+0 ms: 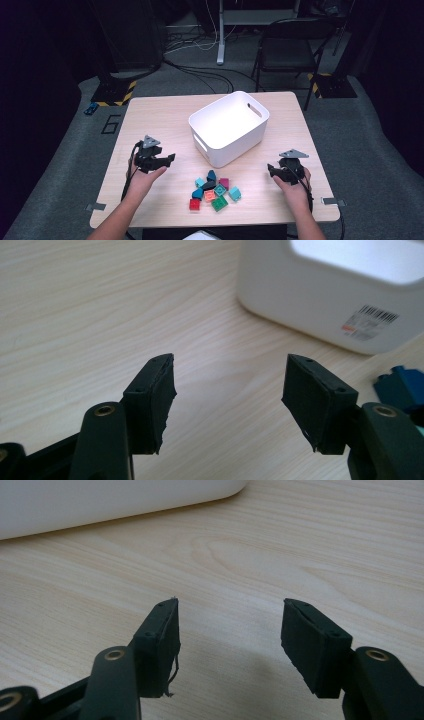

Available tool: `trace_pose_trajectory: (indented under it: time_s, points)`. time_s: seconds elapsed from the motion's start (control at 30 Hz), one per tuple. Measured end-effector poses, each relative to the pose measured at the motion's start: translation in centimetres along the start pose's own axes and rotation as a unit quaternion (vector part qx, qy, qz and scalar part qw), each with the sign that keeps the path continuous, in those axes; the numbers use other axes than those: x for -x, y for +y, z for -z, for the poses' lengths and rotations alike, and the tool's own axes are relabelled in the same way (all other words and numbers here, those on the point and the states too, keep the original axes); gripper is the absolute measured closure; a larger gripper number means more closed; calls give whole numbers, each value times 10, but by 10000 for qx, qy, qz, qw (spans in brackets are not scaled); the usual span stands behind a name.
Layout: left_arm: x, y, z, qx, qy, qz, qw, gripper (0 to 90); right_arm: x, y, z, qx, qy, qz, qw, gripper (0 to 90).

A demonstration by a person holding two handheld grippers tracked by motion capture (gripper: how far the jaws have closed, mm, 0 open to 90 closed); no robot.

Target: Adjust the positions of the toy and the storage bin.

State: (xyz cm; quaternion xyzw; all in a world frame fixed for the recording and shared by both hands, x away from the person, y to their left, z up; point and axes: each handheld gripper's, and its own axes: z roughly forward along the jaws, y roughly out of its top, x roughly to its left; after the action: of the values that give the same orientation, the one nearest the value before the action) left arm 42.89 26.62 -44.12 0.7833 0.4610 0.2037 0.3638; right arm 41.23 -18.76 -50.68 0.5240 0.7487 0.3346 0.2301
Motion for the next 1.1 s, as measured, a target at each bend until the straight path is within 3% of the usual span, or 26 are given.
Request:
trace_pose_trajectory:
  time_s: [0.23,0.47,0.63,0.77,1.1]
  points:
    - [16,31,-1,-28,-244,-53,9997,362,0,-1,-1,-19,14,0,10000,401]
    - [26,49,0,-20,-368,-113,9993,360,-2,-1,-2,-36,10,-21,10000,401]
    - [34,54,-7,-105,-420,-160,9989,354,-2,0,-2,-44,48,-30,10000,400]
    - [43,55,-12,-96,-612,-123,9980,354,-3,-1,-2,-39,28,-60,10000,400]
    - [62,76,-4,67,-696,-243,9973,330,-2,-1,-2,-57,66,-35,10000,398]
